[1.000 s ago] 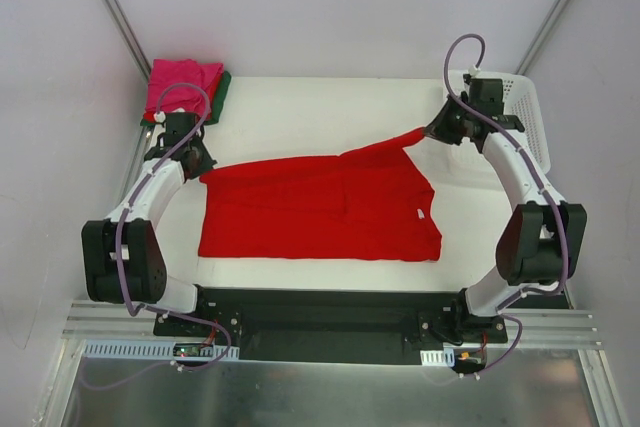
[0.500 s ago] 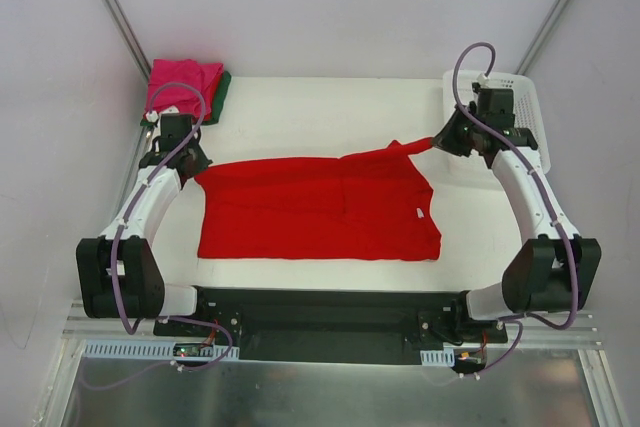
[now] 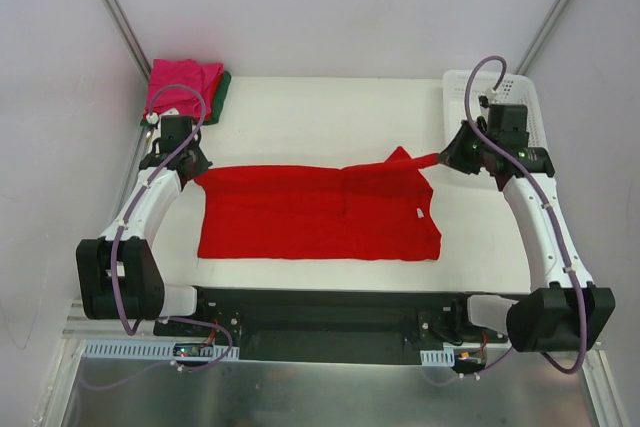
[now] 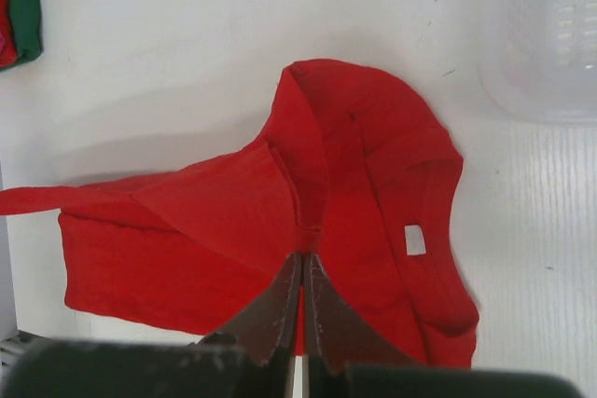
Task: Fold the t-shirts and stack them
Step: Fold the other side of the tshirt into a rectangle
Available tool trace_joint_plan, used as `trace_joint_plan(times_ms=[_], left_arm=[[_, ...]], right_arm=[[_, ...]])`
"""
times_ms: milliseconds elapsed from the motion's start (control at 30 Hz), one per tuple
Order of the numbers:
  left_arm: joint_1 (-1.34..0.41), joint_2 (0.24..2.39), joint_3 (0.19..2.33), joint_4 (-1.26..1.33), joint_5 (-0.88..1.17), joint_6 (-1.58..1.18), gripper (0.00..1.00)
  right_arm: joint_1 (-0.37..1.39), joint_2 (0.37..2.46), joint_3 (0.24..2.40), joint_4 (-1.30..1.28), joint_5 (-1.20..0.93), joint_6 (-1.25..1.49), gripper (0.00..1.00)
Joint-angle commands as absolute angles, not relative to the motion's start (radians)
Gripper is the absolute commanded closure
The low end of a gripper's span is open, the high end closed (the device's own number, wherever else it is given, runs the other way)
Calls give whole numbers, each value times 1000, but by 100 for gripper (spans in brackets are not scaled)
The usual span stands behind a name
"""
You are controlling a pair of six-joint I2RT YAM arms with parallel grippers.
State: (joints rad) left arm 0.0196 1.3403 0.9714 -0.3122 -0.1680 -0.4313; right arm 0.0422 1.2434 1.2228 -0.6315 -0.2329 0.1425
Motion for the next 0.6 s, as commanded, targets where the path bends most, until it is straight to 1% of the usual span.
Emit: trace_joint_plan(times_ms=[0, 300, 567], left_arm=[[20, 1315, 962, -311, -209, -436, 100], [20, 1284, 930, -344, -218, -452, 100], [20, 1226, 868, -371, -193, -502, 100]], right_arm=[[37, 1167, 1175, -695, -256, 118, 99], [52, 1086, 1086, -741, -290, 133, 99], [86, 1046, 1055, -787, -293, 135, 99]])
